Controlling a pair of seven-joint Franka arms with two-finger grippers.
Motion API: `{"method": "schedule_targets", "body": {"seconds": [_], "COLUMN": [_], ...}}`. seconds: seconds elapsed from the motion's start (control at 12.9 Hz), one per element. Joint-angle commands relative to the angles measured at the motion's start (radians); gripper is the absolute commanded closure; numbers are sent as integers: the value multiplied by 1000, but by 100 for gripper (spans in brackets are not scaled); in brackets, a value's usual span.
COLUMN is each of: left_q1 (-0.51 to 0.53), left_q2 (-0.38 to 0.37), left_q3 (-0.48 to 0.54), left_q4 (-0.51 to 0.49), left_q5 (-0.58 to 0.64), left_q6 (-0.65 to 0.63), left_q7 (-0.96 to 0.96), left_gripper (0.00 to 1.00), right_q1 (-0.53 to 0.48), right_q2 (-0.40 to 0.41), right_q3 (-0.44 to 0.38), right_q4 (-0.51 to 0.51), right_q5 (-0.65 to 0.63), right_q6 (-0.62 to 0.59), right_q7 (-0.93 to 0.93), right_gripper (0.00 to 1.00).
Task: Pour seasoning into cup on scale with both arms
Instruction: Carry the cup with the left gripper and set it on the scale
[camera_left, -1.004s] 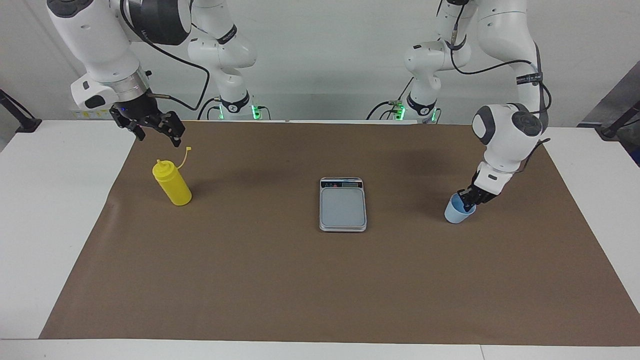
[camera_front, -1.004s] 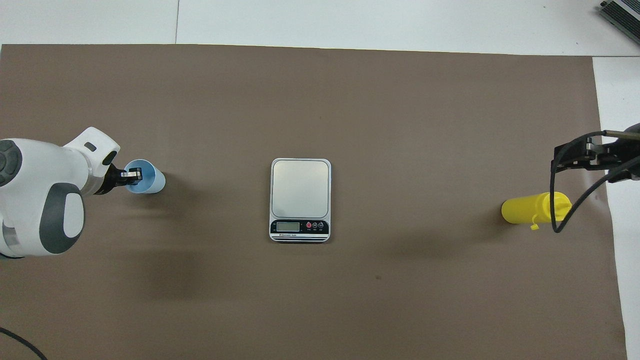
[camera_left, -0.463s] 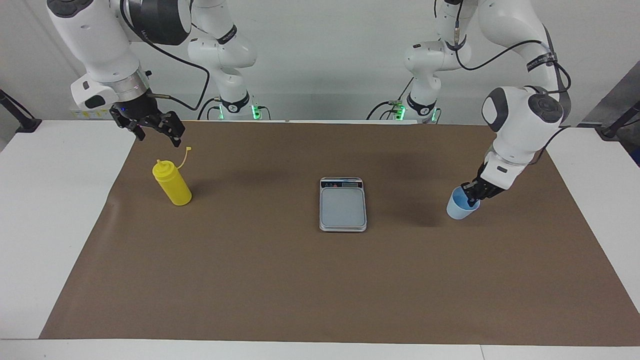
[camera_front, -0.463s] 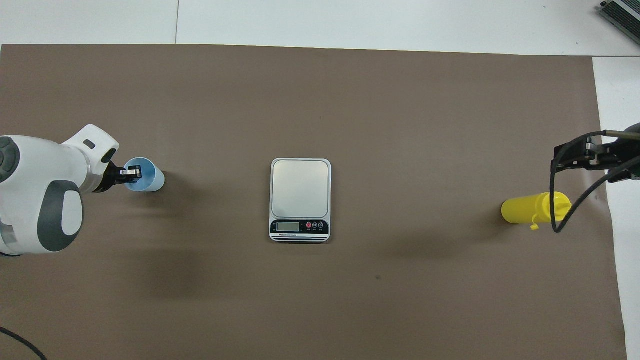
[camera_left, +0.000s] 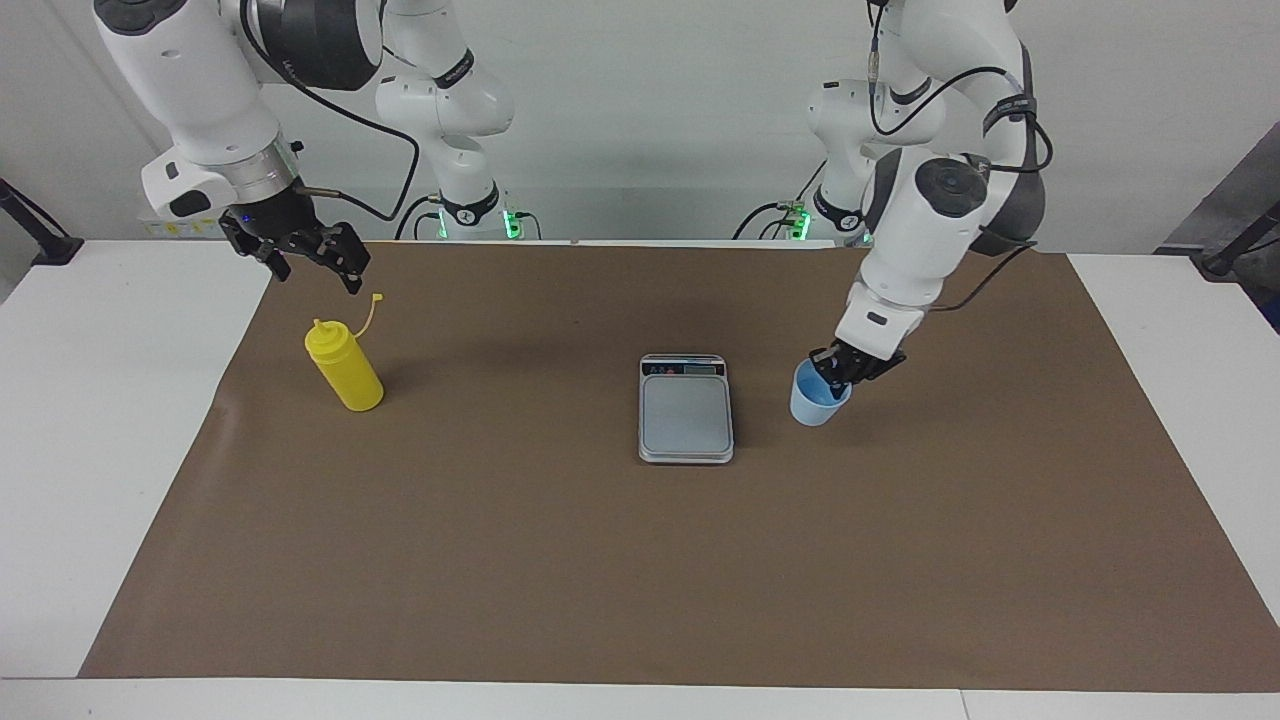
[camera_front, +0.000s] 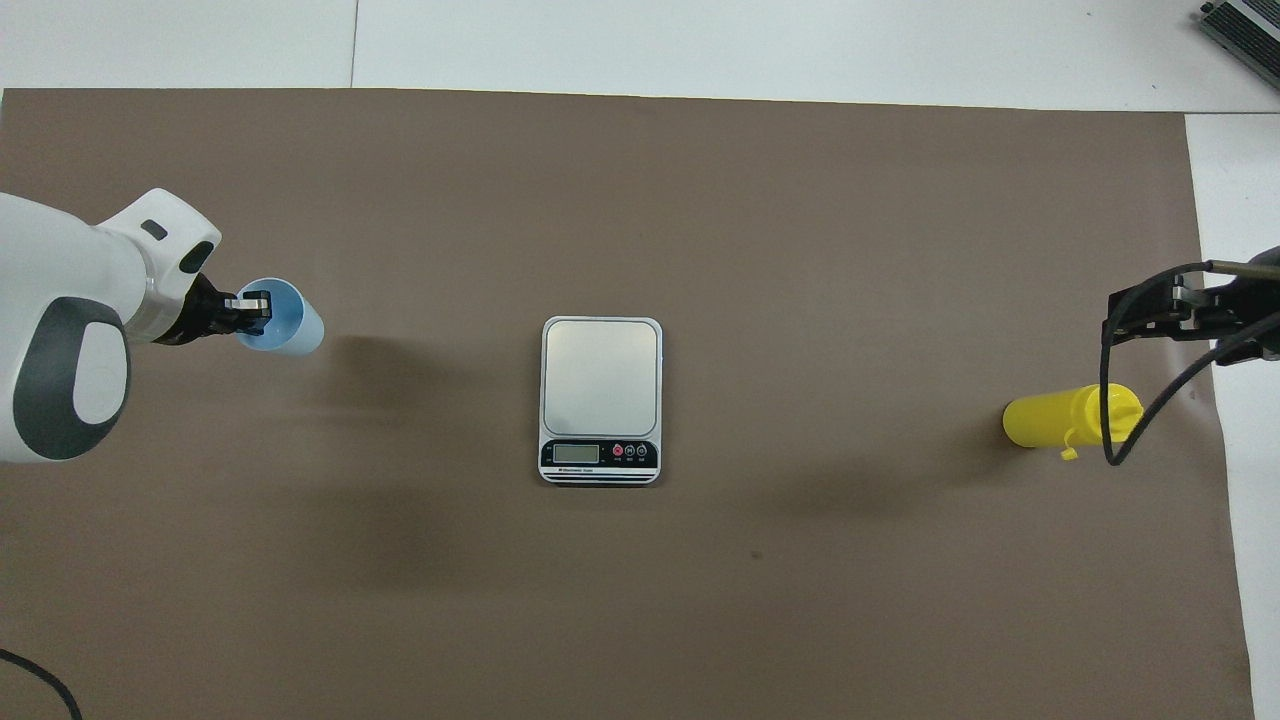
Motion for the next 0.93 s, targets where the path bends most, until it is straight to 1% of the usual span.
{"method": "schedule_targets", "body": {"seconds": [0.0, 0.15, 0.39, 0.69, 0.85], "left_q1": [-102, -176, -227, -244, -242], "left_q2": [60, 105, 149, 170, 177], "left_q3": [18, 20, 21, 21, 21], "left_q4": [70, 81, 80, 69, 64], "left_q5": [4, 9, 17, 20, 47], "left_q6": [5, 57, 113, 147, 157], "left_q7": [-104, -184, -236, -246, -246], "left_gripper": [100, 100, 100, 100, 100], "right_q1": [-16, -16, -16, -16, -16], "right_q2": [-21, -21, -21, -21, -21], "right_q3": [9, 8, 9, 9, 9], "right_q4": [-23, -23, -23, -23, -23], "right_q5": [16, 15, 16, 15, 15], "right_q6": [-1, -1, -1, -1, -1], "right_q7": [-10, -10, -10, -10, -10], "right_gripper": [0, 0, 0, 0, 0]}}
